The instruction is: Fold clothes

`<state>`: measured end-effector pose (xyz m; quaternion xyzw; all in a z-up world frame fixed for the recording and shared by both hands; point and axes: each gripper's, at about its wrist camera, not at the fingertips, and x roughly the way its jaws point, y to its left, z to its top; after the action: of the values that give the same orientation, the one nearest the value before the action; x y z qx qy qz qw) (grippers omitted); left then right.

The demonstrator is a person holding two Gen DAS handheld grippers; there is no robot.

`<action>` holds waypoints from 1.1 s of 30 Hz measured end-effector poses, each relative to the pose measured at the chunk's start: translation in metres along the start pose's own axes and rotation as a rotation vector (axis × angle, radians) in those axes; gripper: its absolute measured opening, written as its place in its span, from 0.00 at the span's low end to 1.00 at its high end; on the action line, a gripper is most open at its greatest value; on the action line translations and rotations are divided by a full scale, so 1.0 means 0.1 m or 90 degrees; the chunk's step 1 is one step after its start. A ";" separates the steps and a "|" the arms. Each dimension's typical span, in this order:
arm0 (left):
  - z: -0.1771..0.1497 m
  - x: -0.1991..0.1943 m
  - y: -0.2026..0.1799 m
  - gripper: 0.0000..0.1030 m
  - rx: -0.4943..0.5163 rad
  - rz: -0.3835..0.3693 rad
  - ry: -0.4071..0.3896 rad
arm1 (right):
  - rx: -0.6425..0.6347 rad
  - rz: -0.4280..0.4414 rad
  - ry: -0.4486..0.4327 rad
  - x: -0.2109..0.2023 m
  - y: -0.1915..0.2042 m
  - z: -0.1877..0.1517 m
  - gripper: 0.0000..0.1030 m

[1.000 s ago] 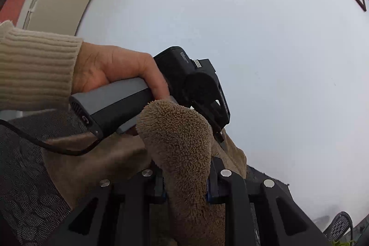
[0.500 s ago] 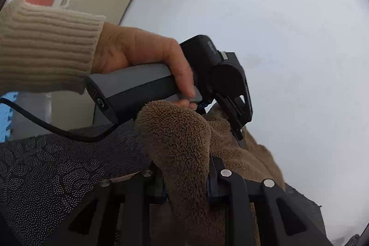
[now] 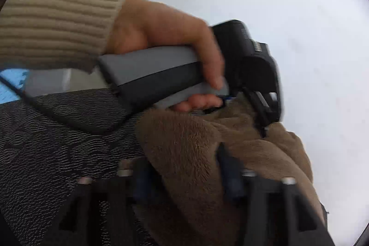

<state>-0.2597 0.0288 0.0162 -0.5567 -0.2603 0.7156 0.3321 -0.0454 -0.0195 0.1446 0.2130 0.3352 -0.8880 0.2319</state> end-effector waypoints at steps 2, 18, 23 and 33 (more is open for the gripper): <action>-0.03 -0.05 -0.04 0.71 -0.007 -0.005 -0.006 | 0.012 0.021 -0.017 -0.15 0.00 0.00 0.72; -0.14 -0.56 -0.67 0.83 0.020 0.034 -0.128 | 0.371 -0.029 -0.058 -1.23 -1.41 -1.13 0.72; 0.02 0.07 -1.16 0.83 0.077 0.059 -0.121 | 0.369 0.069 0.033 -0.64 -1.18 -0.95 0.72; -0.38 0.33 -1.02 0.83 0.112 0.076 -0.164 | 0.334 0.085 0.061 -1.07 -0.80 -1.43 0.73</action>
<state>-0.2094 0.1202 0.0622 -0.4437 -0.2035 0.8196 0.3000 0.0280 0.1622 0.1435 0.3289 0.0895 -0.9161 0.2109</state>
